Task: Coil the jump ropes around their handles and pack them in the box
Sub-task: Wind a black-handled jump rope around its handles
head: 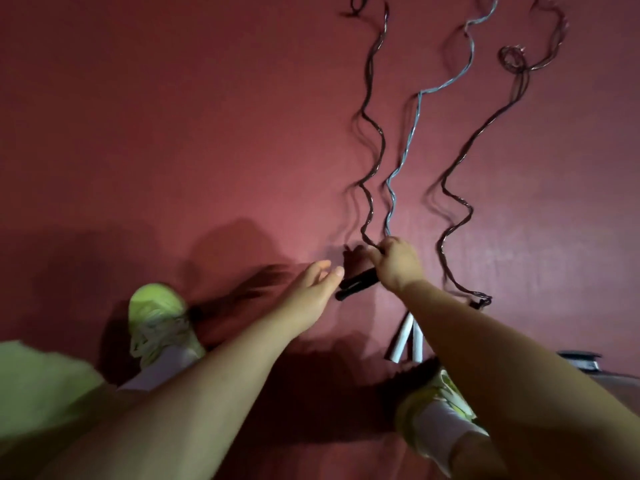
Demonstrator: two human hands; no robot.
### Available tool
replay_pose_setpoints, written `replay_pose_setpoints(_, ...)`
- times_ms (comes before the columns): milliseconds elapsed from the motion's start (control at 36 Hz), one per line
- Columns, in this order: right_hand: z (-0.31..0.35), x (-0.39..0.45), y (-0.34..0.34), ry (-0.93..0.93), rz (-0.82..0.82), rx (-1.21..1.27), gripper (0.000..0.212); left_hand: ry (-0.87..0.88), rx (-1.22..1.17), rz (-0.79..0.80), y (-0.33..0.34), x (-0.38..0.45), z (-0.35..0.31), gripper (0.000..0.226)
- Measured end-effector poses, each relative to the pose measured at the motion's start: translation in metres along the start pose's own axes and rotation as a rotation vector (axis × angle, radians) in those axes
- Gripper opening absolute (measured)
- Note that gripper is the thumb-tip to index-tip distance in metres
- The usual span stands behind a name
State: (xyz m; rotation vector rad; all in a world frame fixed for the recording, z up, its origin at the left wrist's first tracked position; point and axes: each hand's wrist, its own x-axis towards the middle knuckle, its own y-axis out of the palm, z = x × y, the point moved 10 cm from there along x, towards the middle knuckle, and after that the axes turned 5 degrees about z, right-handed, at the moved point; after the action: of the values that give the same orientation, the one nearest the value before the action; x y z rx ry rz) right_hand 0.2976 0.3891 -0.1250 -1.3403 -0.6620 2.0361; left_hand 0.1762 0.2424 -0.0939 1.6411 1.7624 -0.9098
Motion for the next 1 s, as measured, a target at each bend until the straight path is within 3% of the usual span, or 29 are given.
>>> replay_pose_setpoints(83, 0.024, -0.030, -0.010, 0.020, 0.128, 0.283, 0.030, 0.069, 0.005, -0.050, -0.016, -0.021, -0.028, 0.050)
replay_pose_setpoints(194, 0.060, -0.072, -0.035, 0.001, 0.209, 0.605, 0.035, 0.116, 0.044, -0.090, -0.039, -0.053, -0.057, 0.074)
replay_pose_setpoints(306, 0.102, -0.123, -0.079, -0.074, 0.217, 0.805, 0.028, 0.228, 0.190, -0.080, -0.054, -0.092, -0.093, 0.050)
replay_pose_setpoints(389, 0.125, -0.156, -0.112, -0.120, 0.167, 0.861, 0.030, 0.274, 0.277, 0.035, -0.049, -0.129, -0.122, 0.046)
replay_pose_setpoints(472, 0.139, -0.192, -0.136, -0.138, 0.126, 0.929, 0.029, 0.314, 0.458, 0.134, -0.037, -0.167, -0.142, 0.027)
replay_pose_setpoints(556, 0.149, -0.227, -0.147, -0.137, 0.160, 1.033, 0.030, 0.320, 0.547, 0.182, -0.027, -0.192, -0.146, 0.031)
replay_pose_setpoints(639, 0.151, -0.258, -0.153, -0.150, 0.168, 1.007, 0.033, 0.325, 0.373, 0.271, -0.017, -0.222, -0.146, 0.019)
replay_pose_setpoints(778, 0.142, -0.283, -0.176, -0.336, -0.030, 0.855, 0.022, 0.216, 0.008, 0.563, 0.001, -0.275, -0.140, 0.021)
replay_pose_setpoints(889, 0.149, -0.296, -0.169, -0.465, 0.042, 0.703, 0.046, 0.188, -0.128, 0.732, 0.009, -0.302, -0.141, 0.026)
replay_pose_setpoints(1000, 0.157, -0.298, -0.160, -0.443, 0.105, 0.542, 0.057, 0.178, -0.306, 0.751, 0.006, -0.300, -0.143, 0.031)
